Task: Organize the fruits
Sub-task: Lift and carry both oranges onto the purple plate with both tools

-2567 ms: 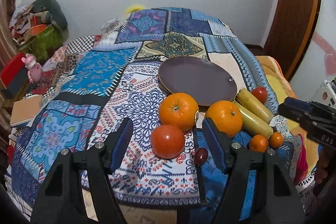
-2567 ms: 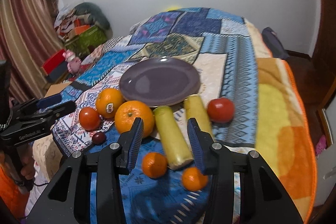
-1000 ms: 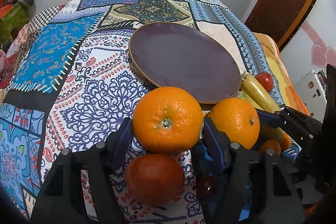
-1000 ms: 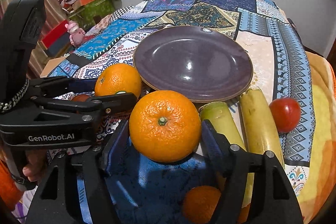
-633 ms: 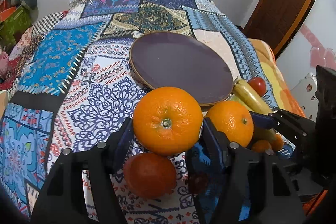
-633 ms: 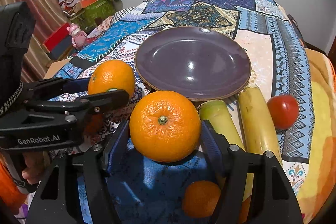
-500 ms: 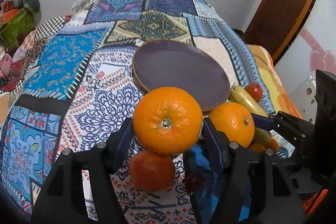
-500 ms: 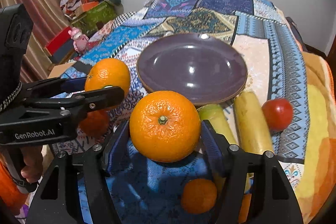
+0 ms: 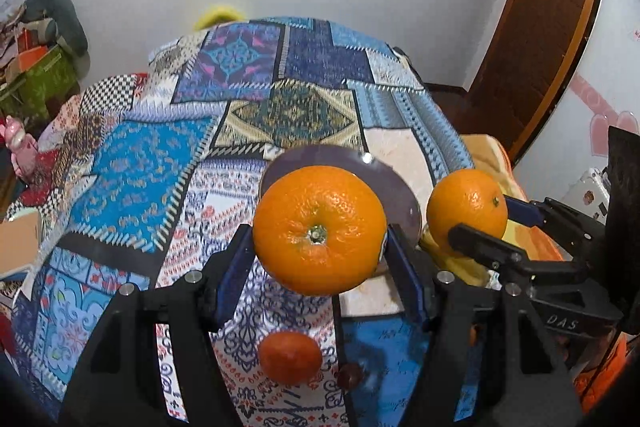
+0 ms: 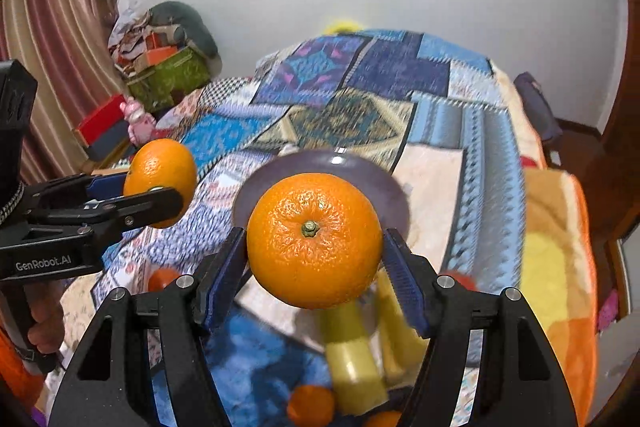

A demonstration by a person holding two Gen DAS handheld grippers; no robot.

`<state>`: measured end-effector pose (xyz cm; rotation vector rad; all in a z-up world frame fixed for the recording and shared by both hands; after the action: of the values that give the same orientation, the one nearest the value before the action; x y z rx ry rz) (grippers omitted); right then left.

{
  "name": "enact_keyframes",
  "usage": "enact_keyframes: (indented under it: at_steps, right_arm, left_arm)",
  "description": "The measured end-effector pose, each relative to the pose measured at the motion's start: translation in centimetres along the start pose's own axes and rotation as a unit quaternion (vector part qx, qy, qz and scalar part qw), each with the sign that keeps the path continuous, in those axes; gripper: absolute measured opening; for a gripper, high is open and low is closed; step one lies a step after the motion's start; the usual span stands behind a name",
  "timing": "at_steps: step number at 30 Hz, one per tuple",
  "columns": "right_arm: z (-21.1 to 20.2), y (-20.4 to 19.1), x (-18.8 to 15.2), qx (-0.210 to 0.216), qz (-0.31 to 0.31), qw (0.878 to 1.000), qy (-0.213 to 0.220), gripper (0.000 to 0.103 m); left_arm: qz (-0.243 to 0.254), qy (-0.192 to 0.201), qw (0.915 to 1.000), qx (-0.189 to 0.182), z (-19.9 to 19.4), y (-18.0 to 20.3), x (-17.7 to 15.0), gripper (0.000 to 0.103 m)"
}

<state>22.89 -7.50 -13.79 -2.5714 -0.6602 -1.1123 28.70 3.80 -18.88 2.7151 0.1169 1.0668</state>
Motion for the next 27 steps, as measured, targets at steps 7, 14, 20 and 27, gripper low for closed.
enact_keyframes:
  at_steps: [7,14,20,27]
  right_arm:
    - [0.3,1.8,2.2,-0.013,-0.006,1.000,0.018,0.065]
    - [2.0,2.9,3.9,-0.020,-0.019,0.999,0.019,0.065]
    - [4.5,3.5,4.7,-0.014,-0.025,1.000,0.004,0.065]
    - [8.2,4.2,3.7,-0.010,-0.029,0.999,-0.033,0.065]
  left_arm:
    - [0.008,0.013,0.9999,0.005,0.6,1.0,2.5,0.065]
    - [0.014,0.013,0.9996,0.023,2.6,0.8,4.7,0.065]
    - [0.011,-0.003,0.9994,0.032,5.2,-0.2,6.1,0.065]
    - [0.015,-0.040,0.9984,0.038,8.9,-1.1,6.0,0.065]
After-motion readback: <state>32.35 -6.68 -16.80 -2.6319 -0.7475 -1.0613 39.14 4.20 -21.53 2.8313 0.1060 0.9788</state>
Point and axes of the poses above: each gripper's, at about its wrist camera, not at the fingertips, and z roughly the way its jaws point, y to its right, x to its top, the point moved 10 cm from there along z, roughly the way its jaws point, and after that the axes turned 7 degrees about -z, right-handed, at the moved point
